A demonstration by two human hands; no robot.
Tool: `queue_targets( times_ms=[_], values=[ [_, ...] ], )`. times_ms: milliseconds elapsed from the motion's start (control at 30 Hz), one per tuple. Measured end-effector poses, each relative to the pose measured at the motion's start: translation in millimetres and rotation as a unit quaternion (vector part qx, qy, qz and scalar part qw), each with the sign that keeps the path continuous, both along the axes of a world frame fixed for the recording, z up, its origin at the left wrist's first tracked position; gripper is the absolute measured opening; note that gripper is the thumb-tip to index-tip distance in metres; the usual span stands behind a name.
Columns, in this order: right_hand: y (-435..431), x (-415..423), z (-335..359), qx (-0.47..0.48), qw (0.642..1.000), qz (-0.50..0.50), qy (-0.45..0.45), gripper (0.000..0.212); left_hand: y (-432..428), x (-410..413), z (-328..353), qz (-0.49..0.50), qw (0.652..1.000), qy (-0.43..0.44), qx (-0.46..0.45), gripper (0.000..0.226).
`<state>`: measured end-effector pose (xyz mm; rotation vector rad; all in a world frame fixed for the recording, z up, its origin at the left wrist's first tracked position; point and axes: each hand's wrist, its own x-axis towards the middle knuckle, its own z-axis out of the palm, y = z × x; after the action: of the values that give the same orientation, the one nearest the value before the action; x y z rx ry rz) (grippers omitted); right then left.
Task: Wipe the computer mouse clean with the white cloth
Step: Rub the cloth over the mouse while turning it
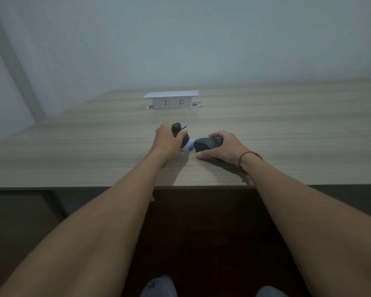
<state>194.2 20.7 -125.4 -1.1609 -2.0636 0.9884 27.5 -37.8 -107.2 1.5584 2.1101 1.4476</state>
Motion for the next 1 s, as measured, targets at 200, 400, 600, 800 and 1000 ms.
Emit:
queue_targets(
  times_ms=[200, 400, 600, 800, 1000],
  values=[
    [1.1, 5.8, 3.0, -0.013, 1.000, -0.004, -0.017, 0.073, 2.7, 5.9, 22.4, -0.042, 0.997, -0.045, 0.056, 0.032],
    [4.6, 7.8, 24.3, -0.071, 0.990, 0.044, -0.111, 0.077, 5.8, -0.8, 15.8, -0.034, 0.998, 0.041, -0.035, 0.024],
    [5.4, 25.8, 21.6, -0.041, 0.995, -0.049, -0.072, 0.067, 7.5, 3.7, 21.4, -0.019, 0.999, 0.014, 0.031, 0.024],
    [3.5, 29.6, -4.4, 0.045, 0.971, -0.235, -0.016, 0.018, 11.5, 21.3, 3.9, -0.003, 1.000, 0.016, 0.027, 0.024],
    [-16.8, 6.8, -13.0, 0.140, 0.966, -0.193, -0.102, 0.065, 10.2, 12.3, 1.0, 0.010, 1.000, 0.016, 0.025, 0.023]
  ],
)
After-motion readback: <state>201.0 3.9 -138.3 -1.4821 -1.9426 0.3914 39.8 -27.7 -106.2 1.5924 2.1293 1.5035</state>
